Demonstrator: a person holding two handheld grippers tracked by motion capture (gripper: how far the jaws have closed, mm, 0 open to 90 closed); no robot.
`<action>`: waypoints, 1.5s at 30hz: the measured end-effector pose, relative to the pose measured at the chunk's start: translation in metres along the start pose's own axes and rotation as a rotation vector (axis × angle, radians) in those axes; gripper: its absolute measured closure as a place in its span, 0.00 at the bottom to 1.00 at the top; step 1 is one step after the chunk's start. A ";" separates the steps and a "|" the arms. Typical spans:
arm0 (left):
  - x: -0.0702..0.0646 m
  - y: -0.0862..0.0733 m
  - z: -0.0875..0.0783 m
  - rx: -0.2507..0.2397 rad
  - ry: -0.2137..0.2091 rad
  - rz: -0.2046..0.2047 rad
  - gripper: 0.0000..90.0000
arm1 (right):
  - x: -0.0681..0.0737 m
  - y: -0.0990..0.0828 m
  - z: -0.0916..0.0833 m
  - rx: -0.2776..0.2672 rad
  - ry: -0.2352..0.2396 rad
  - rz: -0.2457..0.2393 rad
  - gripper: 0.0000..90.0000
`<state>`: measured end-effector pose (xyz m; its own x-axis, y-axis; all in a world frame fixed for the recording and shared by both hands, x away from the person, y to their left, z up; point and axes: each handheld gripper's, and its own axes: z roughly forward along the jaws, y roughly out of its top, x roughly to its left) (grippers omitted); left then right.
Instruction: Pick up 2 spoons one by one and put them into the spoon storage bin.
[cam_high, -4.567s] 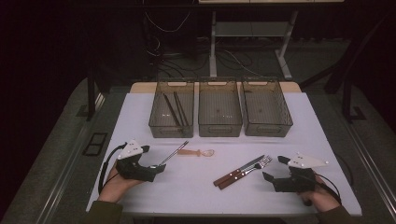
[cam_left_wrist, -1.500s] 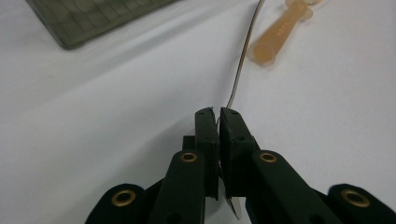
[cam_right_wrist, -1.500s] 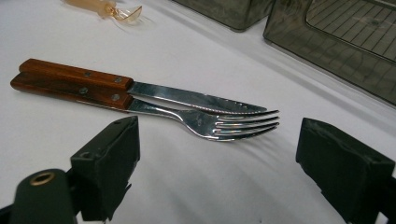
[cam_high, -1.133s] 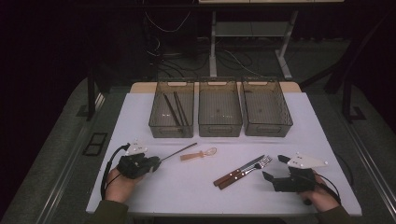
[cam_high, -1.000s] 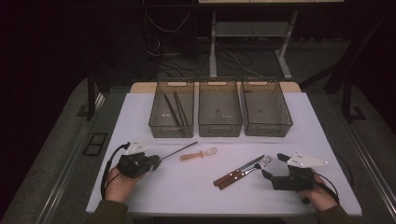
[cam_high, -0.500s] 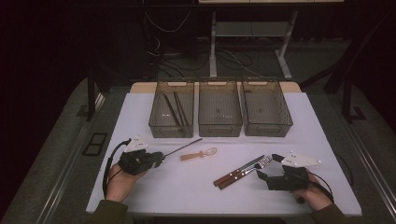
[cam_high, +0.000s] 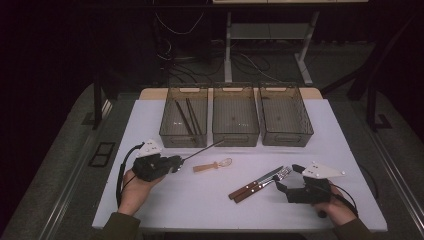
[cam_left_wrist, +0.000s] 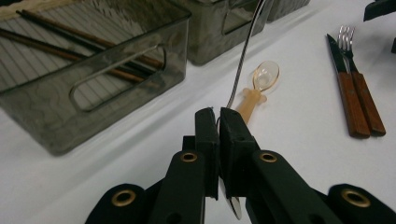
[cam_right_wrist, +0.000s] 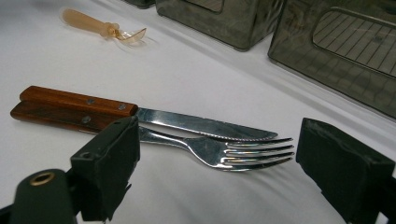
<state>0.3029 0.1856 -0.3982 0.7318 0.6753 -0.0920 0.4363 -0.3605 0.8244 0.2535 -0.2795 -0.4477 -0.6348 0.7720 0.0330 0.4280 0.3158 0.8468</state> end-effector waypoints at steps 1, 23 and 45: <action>0.000 0.002 0.001 -0.004 0.000 0.002 0.95 | 0.000 0.000 0.000 -0.001 -0.001 -0.002 0.15; 0.003 0.043 0.031 -0.047 0.005 0.032 0.95 | -0.001 0.000 -0.002 -0.001 -0.002 -0.001 0.15; 0.004 0.099 0.089 -0.043 0.069 0.013 0.95 | -0.002 0.000 -0.005 -0.010 0.001 -0.002 0.15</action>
<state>0.3956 0.0955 -0.3666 0.6992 0.7136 -0.0435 0.4027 -0.3429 0.8487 0.2514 -0.2836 -0.4447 -0.6365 0.7706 0.0318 0.4201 0.3119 0.8522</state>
